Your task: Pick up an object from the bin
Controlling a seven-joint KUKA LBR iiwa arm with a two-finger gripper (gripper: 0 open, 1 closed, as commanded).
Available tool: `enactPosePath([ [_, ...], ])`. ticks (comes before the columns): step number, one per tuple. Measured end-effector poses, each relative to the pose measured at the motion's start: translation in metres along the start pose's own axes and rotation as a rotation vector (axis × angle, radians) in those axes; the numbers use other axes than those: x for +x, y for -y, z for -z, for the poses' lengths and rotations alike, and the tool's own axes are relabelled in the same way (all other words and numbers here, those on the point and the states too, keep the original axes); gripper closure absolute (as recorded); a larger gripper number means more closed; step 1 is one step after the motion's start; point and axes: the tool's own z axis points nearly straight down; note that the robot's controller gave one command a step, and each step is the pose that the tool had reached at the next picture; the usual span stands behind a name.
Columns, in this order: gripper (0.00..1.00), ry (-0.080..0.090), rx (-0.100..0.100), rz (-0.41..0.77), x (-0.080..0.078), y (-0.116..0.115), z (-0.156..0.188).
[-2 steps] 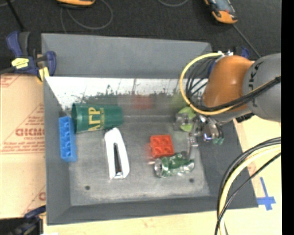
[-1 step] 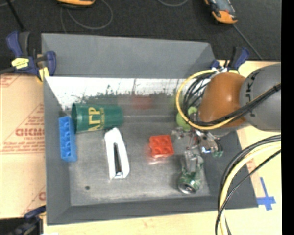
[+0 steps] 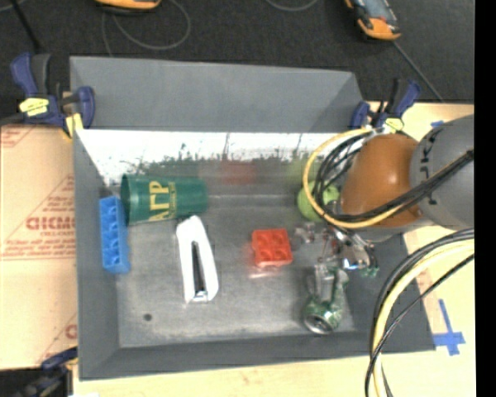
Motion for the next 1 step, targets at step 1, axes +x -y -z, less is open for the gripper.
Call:
enactPosePath([
  [1,0.0,-0.005,0.0,0.079,0.0194,0.0244,0.0238],
])
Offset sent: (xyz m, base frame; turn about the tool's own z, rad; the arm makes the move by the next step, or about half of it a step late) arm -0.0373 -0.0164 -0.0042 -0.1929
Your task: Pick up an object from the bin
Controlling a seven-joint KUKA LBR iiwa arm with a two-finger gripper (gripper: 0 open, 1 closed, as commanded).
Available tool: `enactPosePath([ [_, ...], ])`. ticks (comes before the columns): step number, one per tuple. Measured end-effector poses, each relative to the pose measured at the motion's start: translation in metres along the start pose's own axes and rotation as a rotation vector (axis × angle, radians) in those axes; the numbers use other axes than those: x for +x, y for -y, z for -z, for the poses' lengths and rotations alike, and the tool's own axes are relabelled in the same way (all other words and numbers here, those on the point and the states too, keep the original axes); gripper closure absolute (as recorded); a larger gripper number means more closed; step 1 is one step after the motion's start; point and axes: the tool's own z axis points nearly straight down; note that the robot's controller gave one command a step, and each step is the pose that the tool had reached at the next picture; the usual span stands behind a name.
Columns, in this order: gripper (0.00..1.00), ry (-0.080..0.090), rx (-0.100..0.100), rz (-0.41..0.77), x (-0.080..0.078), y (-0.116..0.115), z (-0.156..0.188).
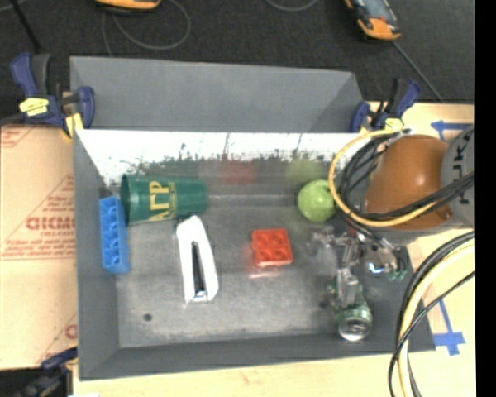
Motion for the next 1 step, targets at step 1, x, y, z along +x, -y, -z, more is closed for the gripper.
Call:
enactPosePath([
  [1,1.0,-0.002,0.002,0.111,0.0173,-0.0117,-0.0266],
])
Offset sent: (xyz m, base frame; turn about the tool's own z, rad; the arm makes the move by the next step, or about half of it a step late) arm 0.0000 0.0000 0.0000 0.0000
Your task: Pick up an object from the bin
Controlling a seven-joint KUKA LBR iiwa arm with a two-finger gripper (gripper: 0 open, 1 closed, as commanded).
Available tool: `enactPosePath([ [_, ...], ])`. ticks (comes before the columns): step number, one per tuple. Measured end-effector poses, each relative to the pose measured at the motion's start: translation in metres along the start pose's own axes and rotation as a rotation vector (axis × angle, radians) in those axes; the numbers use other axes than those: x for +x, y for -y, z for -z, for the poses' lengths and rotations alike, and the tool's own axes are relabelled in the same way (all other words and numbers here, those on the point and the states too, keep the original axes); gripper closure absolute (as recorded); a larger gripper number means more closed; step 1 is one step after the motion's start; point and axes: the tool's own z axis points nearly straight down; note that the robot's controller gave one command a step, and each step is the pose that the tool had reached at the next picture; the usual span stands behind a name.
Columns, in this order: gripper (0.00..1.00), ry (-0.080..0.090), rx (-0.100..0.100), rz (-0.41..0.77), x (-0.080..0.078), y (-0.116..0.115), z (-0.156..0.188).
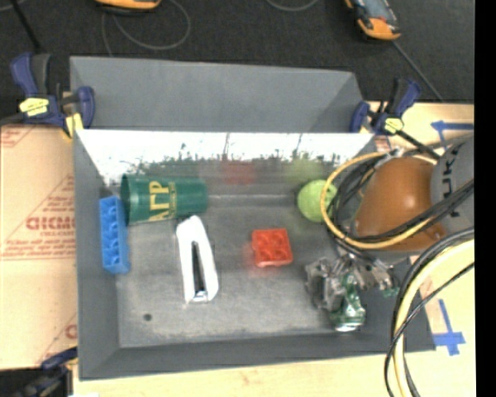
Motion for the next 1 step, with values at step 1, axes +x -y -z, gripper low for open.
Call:
enactPosePath([
  [1,1.0,0.0,0.0,0.0,-0.0001,0.0001,0.0001],
])
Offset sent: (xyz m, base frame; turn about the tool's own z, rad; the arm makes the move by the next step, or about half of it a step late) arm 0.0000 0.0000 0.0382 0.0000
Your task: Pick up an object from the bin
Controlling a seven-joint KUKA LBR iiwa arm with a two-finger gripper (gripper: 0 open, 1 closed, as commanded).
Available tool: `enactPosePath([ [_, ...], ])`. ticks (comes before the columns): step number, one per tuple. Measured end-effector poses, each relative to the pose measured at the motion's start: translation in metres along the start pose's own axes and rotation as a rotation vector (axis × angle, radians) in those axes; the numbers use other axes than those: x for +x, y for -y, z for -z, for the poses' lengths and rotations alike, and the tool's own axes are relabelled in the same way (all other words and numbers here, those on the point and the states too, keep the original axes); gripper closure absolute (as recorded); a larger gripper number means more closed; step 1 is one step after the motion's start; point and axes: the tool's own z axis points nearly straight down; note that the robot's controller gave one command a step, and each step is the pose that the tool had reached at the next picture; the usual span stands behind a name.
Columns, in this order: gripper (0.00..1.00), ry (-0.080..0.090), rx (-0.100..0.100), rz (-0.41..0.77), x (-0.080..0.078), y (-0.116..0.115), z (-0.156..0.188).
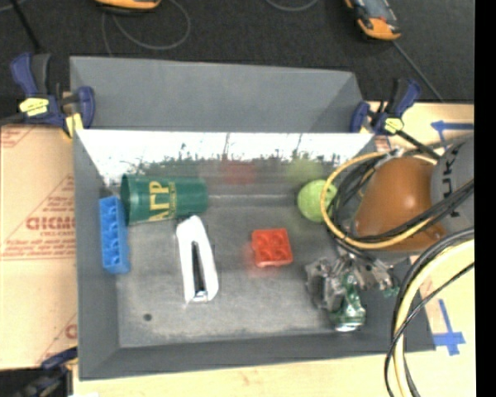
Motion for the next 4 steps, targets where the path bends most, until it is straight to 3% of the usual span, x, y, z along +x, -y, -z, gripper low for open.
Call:
enactPosePath([
  [2,1.0,-0.011,-0.006,-0.001,0.002,-0.001,0.02],
  [4,1.0,-0.006,-0.004,-0.002,0.001,0.0,0.066],
])
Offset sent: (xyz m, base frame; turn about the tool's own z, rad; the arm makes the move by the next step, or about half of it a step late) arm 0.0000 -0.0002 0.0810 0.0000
